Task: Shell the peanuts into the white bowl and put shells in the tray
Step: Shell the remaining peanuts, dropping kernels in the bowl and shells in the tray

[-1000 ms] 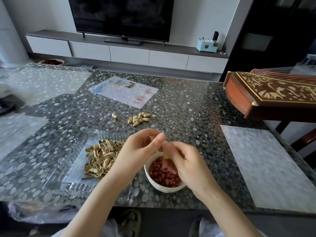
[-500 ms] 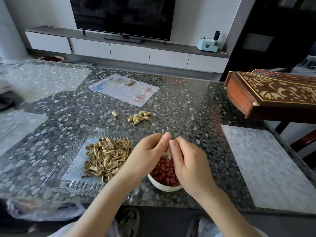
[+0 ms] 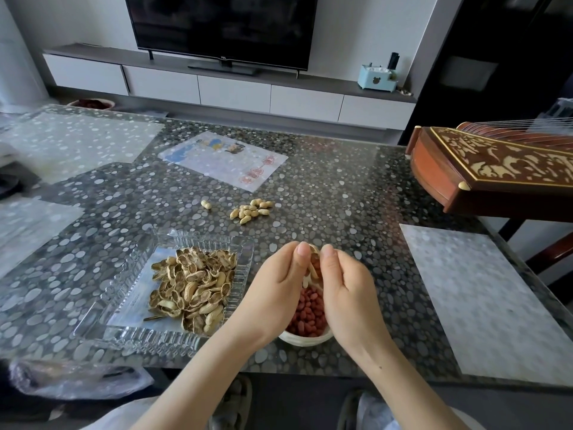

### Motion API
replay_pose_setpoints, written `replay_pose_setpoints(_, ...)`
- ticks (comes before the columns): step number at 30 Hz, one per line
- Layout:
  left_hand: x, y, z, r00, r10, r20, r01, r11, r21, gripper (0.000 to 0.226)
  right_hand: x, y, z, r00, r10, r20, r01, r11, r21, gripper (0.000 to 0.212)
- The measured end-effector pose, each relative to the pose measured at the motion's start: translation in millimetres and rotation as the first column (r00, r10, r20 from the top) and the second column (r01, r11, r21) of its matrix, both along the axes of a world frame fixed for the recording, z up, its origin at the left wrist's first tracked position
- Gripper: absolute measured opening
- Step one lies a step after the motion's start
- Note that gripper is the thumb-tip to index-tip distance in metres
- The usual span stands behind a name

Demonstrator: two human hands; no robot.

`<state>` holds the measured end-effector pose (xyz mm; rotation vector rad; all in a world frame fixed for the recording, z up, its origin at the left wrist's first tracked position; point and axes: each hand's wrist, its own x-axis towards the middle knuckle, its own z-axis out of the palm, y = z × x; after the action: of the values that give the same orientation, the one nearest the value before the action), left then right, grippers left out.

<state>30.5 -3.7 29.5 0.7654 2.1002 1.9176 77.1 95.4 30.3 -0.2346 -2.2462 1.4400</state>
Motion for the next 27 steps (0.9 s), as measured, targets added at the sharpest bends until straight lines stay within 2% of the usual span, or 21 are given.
replay_pose_setpoints(3, -1.3, -0.7, -2.3, 0.999, -0.021, 0.051, 0.02, 1.0, 0.016, 0.049, -1.4, 4.6, -0.3, 0.996, 0.015, 0.092, -0.004, 0.993, -0.115, 0.045)
replay_pose_setpoints(7, -5.0, -4.5, -0.4, 0.974, -0.07, 0.216, 0.06, 0.997, 0.053, 0.038, -3.3, 9.3, 3.2, 0.965, 0.102, 0.241, -0.018, 0.944, -0.328, 0.044)
replay_pose_setpoints(10, -8.9, -5.2, -4.0, 0.948, -0.097, 0.302, 0.071, 0.993, 0.097, 0.04, -4.6, 13.3, 5.8, 0.929, 0.144, 0.341, 0.024, 0.896, -0.443, 0.039)
replay_pose_setpoints(13, -8.6, -5.7, -4.0, 0.936, -0.117, 0.333, 0.085, 0.99, 0.11, 0.042, -5.3, 14.0, 7.9, 0.908, 0.18, 0.378, 0.038, 0.863, -0.504, 0.03)
replay_pose_setpoints(18, -9.3, -4.4, -4.2, 0.922, -0.145, 0.358, 0.098, 0.985, 0.145, 0.047, -5.6, 16.9, 12.6, 0.889, 0.277, 0.366, 0.033, 0.757, -0.652, 0.043)
replay_pose_setpoints(21, -9.7, -2.9, -5.4, 0.924, -0.125, 0.362, 0.084, 0.988, 0.129, 0.045, -5.2, 16.5, 13.3, 0.883, 0.268, 0.384, 0.06, 0.748, -0.661, 0.045)
replay_pose_setpoints(24, -10.9, -4.3, -6.1, 0.941, -0.034, 0.335, 0.002, 0.996, 0.095, 0.038, -7.1, 18.8, 9.1, 0.896, 0.175, 0.408, 0.133, 0.771, -0.622, 0.041)
replay_pose_setpoints(25, -11.6, -5.4, -5.8, 0.959, 0.025, 0.282, -0.039, 0.998, 0.045, 0.038, -8.1, 20.2, 7.7, 0.901, 0.123, 0.415, 0.153, 0.807, -0.571, 0.039)
replay_pose_setpoints(27, -13.1, -6.9, -5.3, 0.985, 0.152, 0.079, -0.142, 0.982, -0.122, 0.041, -9.5, 24.7, 5.2, 0.905, -0.009, 0.424, 0.179, 0.914, -0.364, 0.041)
